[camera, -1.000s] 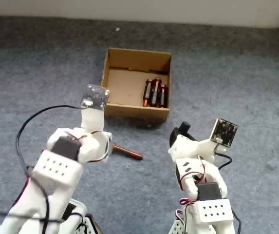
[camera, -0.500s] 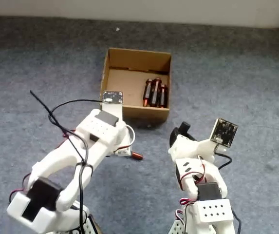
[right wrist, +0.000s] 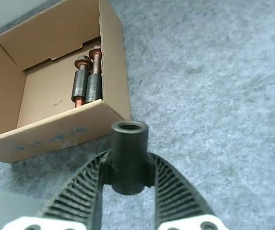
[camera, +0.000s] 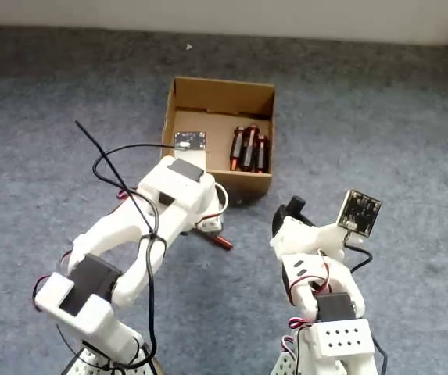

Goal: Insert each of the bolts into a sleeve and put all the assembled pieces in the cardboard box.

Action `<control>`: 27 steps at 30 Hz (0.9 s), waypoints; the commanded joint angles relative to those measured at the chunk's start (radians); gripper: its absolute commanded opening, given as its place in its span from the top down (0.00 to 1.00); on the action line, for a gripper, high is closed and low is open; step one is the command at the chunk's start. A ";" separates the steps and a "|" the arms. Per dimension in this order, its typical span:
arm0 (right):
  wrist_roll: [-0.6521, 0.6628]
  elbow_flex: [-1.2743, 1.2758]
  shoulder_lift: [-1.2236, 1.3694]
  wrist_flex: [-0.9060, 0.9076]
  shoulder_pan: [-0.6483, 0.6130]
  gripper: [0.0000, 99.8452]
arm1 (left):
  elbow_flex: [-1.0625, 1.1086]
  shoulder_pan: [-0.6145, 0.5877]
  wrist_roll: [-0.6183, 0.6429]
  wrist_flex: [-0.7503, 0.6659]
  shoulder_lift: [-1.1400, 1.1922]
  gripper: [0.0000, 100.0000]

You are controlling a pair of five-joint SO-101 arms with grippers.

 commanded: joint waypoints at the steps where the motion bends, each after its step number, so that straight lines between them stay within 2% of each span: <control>1: -0.003 -0.008 -0.016 -0.025 0.007 0.99 | -0.082 -0.038 0.011 0.011 0.111 0.77; 5: -0.003 -0.008 -0.016 -0.025 0.007 0.99 | -0.136 -0.085 0.008 0.011 0.170 0.77; 10: -0.003 -0.008 -0.016 -0.025 0.007 0.99 | -0.137 -0.082 0.003 0.012 0.179 0.78; 14: -0.003 -0.008 -0.016 -0.025 0.007 0.99 | -0.140 -0.088 -0.008 0.012 0.179 0.90; 17: -0.003 -0.008 -0.016 -0.025 0.007 0.99 | -0.142 -0.085 -0.087 0.006 0.179 1.00; 24: -0.003 -0.008 -0.016 -0.025 0.007 0.99 | -0.137 -0.088 -0.132 0.018 0.179 1.00; 27: -0.003 -0.008 -0.016 -0.025 0.007 0.99 | -0.145 -0.084 -0.133 0.072 0.171 1.00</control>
